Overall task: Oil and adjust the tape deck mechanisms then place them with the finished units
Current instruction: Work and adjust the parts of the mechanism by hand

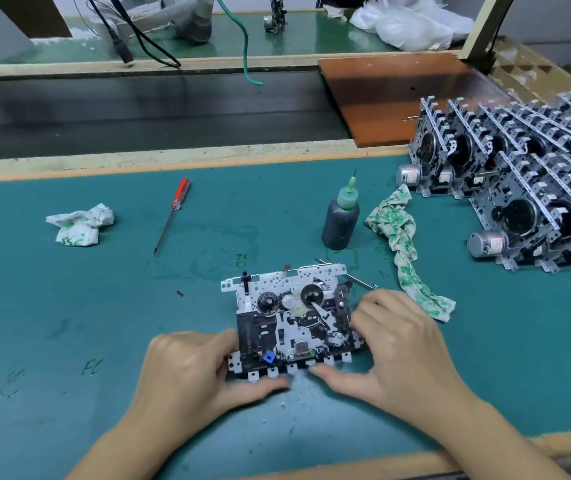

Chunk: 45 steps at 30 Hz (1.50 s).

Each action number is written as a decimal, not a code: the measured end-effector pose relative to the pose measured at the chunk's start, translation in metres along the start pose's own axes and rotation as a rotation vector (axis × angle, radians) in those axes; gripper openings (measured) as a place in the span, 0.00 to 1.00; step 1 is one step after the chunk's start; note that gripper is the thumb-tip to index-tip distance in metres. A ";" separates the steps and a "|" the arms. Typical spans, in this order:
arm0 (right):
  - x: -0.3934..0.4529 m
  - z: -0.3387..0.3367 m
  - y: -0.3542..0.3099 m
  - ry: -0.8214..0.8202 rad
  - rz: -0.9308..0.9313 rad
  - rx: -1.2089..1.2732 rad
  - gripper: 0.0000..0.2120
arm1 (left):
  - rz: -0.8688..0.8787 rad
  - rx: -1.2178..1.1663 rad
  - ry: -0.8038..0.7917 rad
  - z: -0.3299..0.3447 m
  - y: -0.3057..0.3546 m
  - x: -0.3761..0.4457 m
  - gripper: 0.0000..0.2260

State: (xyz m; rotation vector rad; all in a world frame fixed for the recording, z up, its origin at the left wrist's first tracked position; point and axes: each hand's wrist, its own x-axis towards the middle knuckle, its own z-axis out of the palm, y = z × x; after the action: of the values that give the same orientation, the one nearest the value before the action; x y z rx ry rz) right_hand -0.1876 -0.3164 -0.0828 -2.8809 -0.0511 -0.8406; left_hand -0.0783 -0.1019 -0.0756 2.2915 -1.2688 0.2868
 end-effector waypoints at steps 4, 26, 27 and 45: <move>-0.001 -0.002 0.005 -0.038 -0.065 0.018 0.26 | 0.007 0.014 0.036 0.001 -0.001 0.000 0.30; -0.003 -0.005 -0.002 -0.075 -0.023 0.118 0.27 | -0.175 0.064 0.014 0.001 0.007 -0.003 0.27; -0.003 -0.004 -0.003 -0.084 -0.029 0.122 0.27 | -0.191 0.073 0.028 0.001 0.007 -0.003 0.27; -0.002 -0.003 0.000 -0.019 0.015 -0.011 0.27 | -0.050 -0.022 -0.051 0.000 0.011 -0.002 0.26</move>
State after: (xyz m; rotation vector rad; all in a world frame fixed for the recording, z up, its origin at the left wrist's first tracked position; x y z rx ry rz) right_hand -0.1905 -0.3173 -0.0814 -2.8956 -0.0273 -0.8138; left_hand -0.0891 -0.1051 -0.0729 2.3216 -1.2308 0.1963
